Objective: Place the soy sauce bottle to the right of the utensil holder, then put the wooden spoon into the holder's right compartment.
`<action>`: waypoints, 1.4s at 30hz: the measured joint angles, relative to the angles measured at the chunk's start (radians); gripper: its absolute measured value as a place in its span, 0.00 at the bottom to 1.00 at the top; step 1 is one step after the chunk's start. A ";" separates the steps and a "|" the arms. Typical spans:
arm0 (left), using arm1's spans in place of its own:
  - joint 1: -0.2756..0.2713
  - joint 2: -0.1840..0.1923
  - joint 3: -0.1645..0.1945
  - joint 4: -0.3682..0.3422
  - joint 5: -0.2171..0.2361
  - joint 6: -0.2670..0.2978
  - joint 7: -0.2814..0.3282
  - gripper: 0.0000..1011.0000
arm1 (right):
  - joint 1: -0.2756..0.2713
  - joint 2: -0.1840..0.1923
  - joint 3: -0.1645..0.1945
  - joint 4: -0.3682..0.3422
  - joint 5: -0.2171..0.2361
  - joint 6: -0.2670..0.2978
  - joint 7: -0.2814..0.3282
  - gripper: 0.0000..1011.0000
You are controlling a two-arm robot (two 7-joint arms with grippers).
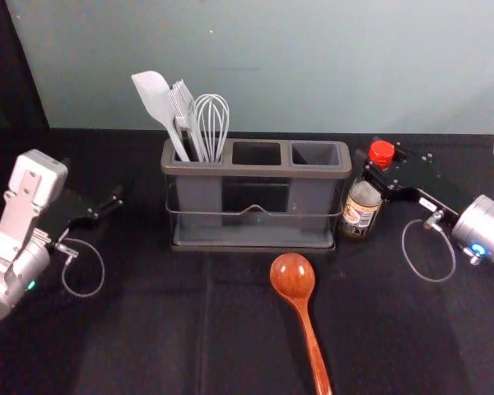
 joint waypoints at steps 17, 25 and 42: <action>0.000 0.000 0.000 0.000 0.000 0.000 0.000 0.99 | -0.014 0.007 0.014 -0.035 -0.012 -0.007 -0.025 0.64; 0.000 0.000 0.000 0.000 0.000 0.000 0.000 0.99 | -0.041 0.031 0.035 -0.120 -0.021 0.007 -0.051 0.87; 0.000 0.000 0.000 0.000 0.000 0.000 0.000 0.99 | -0.141 0.095 0.060 -0.330 -0.024 0.068 -0.086 0.99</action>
